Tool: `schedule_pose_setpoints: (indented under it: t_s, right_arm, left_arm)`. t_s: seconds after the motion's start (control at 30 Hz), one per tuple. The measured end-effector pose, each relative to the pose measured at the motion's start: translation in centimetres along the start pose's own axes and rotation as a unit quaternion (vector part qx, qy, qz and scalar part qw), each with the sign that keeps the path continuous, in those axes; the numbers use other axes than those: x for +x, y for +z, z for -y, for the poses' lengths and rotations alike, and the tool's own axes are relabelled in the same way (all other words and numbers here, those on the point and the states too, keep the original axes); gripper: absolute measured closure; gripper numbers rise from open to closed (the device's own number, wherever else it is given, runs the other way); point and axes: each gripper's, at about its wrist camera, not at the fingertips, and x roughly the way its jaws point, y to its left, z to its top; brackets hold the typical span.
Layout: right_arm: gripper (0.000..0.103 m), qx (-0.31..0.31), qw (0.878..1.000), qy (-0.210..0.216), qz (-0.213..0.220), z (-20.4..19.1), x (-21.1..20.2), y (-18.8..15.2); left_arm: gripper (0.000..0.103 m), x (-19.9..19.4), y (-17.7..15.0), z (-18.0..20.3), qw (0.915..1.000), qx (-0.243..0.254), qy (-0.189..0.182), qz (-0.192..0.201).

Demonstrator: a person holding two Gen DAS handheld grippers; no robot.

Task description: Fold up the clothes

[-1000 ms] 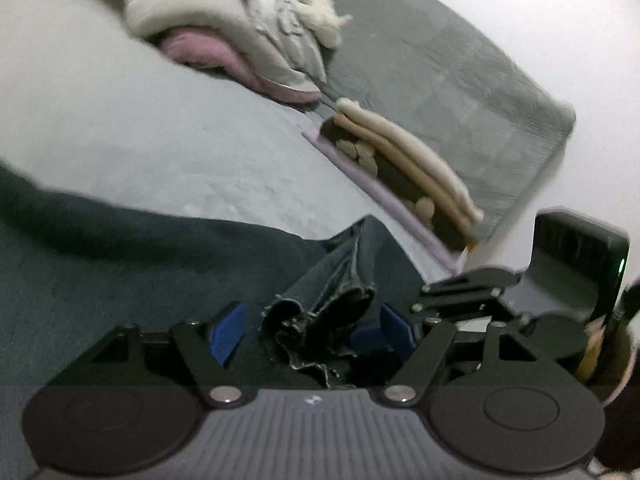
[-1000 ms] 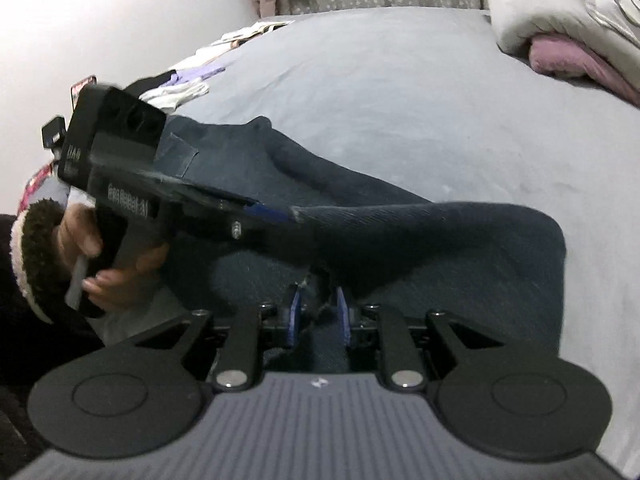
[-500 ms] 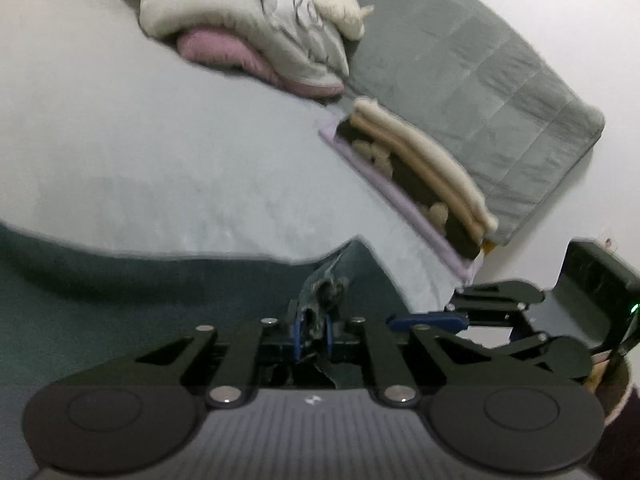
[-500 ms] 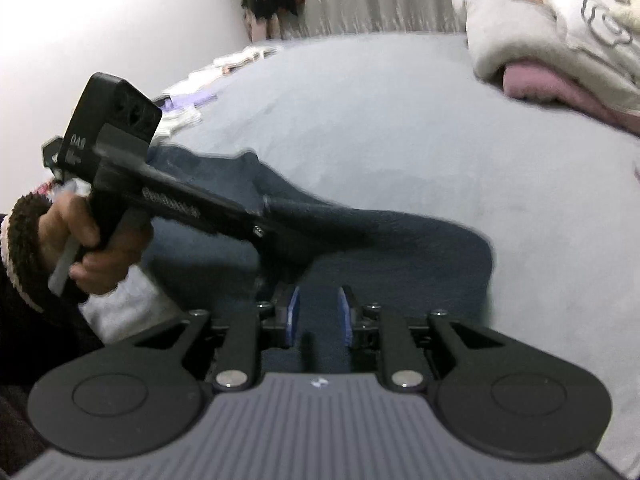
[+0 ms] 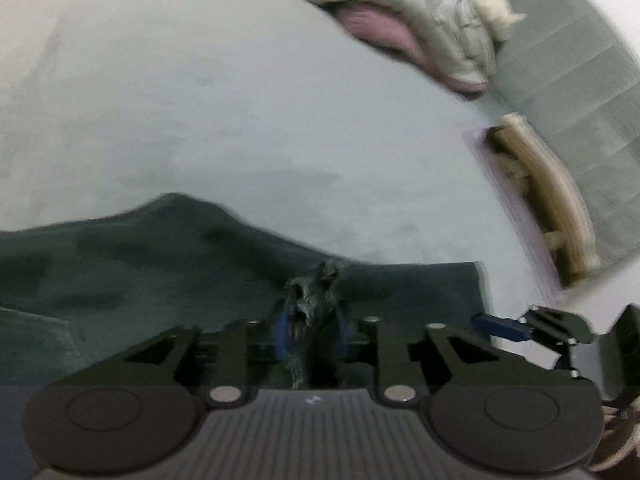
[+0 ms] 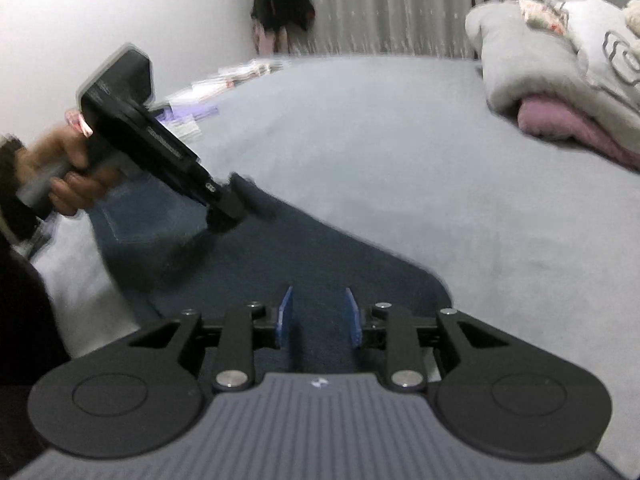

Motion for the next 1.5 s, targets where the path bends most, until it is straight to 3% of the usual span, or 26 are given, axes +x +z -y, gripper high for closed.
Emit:
schedule_pose_setpoints:
  t_s: [0.07,0.13,0.2,0.33,0.43,0.53,0.6,0.67,0.8,0.87,1.0,1.1,1.17,1.27,1.37,1.4,1.5]
  right_arm:
    - [0.072,-0.004,1.000,-0.012,0.003,0.0,0.4,-0.1]
    - [0.072,-0.008,1.000,-0.023,0.006,0.0,0.7,-0.3]
    - [0.072,-0.012,0.999,-0.035,0.009,0.0,1.1,-0.4]
    - [0.072,-0.019,0.998,-0.058,0.016,0.0,1.8,-0.7]
    - [0.072,-0.024,0.997,-0.071,0.018,0.0,2.3,-0.9]
    - [0.072,-0.032,0.996,-0.084,0.020,-0.2,3.5,-1.4]
    - [0.072,-0.036,0.994,-0.097,0.021,-0.2,4.2,-1.9]
    - [0.072,-0.041,0.994,-0.104,0.018,0.1,5.1,-2.3]
    - [0.071,-0.033,0.993,-0.111,0.015,0.9,6.7,-2.7]
    - [0.071,-0.021,0.994,-0.107,0.016,1.2,6.8,-2.5]
    - [0.069,-0.012,0.993,-0.116,0.023,0.4,4.8,-1.6]
    - [0.064,-0.020,0.995,-0.096,0.018,-1.1,3.5,-0.9]
    - [0.064,-0.030,0.996,-0.084,0.011,-2.4,3.6,-0.7]
    - [0.063,-0.039,0.997,-0.060,0.008,-4.1,4.3,-0.5]
    - [0.052,-0.035,0.998,-0.042,-0.018,-4.7,6.5,-1.3]
    - [0.047,-0.033,0.998,-0.038,-0.032,-4.8,7.2,-1.7]
    - [0.045,-0.032,0.998,-0.041,-0.031,-5.2,7.7,-1.4]
  left_arm:
    - [0.062,-0.7,-0.4,0.0,0.9994,0.009,0.025,0.020]
    - [0.061,-2.2,-0.8,0.5,0.9980,0.023,0.025,0.053]
    - [0.061,-3.2,-1.3,1.8,0.9950,0.054,0.006,0.084]
    - [0.061,-3.4,-2.6,5.5,0.9811,0.136,-0.051,0.129]
    - [0.061,-1.5,-3.1,7.3,0.9737,0.171,-0.079,0.128]
    - [0.063,1.4,-3.5,7.9,0.9727,0.186,-0.064,0.124]
    - [0.069,3.5,-3.5,7.4,0.9752,0.182,-0.042,0.119]
    - [0.091,5.4,-3.3,6.0,0.9793,0.158,-0.033,0.122]
    - [0.100,6.7,-2.2,2.5,0.9886,0.070,-0.061,0.119]
    - [0.099,6.4,-2.1,2.4,0.9893,0.062,-0.066,0.114]
    - [0.081,3.7,-3.3,3.9,0.9891,0.090,-0.045,0.107]
    - [0.067,1.1,-5.0,4.7,0.9890,0.099,-0.028,0.106]
    - [0.049,-0.2,-5.7,4.5,0.9905,0.089,-0.010,0.105]
    - [0.039,-2.1,-6.3,3.6,0.9922,0.068,0.033,0.099]
    - [0.028,-4.3,-7.2,1.6,0.9920,0.046,0.061,0.101]
    - [0.027,-5.2,-7.6,0.7,0.9912,0.036,0.068,0.107]
    - [0.024,-7.8,-8.8,-2.6,0.9873,-0.016,0.089,0.130]
